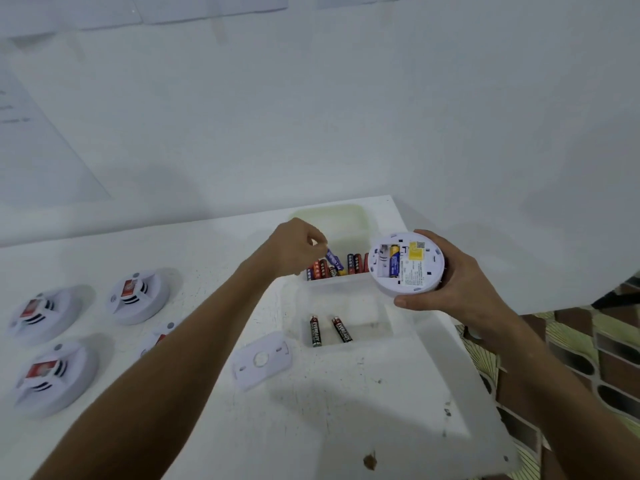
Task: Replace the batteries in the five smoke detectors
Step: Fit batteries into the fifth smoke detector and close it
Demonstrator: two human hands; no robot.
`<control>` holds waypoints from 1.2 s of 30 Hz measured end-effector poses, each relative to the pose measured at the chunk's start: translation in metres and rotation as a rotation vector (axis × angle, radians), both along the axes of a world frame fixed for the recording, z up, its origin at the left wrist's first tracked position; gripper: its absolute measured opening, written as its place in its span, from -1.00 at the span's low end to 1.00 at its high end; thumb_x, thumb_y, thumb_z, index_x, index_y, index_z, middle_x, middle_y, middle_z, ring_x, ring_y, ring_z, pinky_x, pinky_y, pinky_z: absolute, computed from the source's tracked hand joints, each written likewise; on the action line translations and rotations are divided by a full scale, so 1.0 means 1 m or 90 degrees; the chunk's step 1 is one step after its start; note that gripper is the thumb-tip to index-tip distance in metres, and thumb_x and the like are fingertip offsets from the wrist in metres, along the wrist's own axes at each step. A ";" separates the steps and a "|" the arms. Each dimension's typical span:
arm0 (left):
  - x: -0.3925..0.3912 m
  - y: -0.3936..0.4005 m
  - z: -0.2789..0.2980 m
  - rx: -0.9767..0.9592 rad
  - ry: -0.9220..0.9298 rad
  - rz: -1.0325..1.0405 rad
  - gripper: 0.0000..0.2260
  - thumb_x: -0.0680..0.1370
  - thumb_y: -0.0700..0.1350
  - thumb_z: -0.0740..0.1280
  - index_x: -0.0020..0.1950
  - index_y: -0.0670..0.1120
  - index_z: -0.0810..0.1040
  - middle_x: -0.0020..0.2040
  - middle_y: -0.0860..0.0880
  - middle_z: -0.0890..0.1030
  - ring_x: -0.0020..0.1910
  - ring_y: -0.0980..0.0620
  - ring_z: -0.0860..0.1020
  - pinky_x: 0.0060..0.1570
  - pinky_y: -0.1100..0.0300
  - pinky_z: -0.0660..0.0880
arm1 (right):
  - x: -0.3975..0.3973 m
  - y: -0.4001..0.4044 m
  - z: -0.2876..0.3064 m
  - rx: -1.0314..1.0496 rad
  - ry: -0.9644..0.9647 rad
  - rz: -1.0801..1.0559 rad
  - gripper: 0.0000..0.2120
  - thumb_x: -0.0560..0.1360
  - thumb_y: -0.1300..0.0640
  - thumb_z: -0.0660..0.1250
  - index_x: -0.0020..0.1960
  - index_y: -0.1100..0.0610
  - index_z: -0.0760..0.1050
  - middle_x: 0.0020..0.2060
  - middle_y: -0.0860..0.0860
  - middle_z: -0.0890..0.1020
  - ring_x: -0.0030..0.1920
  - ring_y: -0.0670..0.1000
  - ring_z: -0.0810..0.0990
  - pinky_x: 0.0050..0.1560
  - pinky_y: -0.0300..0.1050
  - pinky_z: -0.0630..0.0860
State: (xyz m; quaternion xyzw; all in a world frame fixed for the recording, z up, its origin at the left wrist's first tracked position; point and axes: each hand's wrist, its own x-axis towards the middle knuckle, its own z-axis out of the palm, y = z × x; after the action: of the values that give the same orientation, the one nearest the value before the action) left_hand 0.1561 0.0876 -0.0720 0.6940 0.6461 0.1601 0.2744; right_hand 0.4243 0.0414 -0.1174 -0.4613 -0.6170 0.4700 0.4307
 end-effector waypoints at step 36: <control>0.025 -0.068 0.021 0.097 -0.114 -0.089 -0.76 0.46 -0.12 0.44 0.10 0.09 0.60 0.11 0.01 0.52 0.00 0.07 0.57 -0.08 0.33 0.49 | -0.030 -0.012 -0.004 0.040 -0.008 0.125 -0.05 0.12 0.26 0.71 0.42 0.02 0.38 0.23 -0.02 0.61 0.25 0.07 0.57 0.17 0.03 0.61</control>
State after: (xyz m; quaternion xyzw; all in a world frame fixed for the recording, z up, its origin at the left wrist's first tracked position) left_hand 0.1813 0.0200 -0.0511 0.7389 0.5555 0.2502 0.2878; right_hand 0.3939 0.0296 -0.1215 -0.3881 -0.6762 0.4876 0.3930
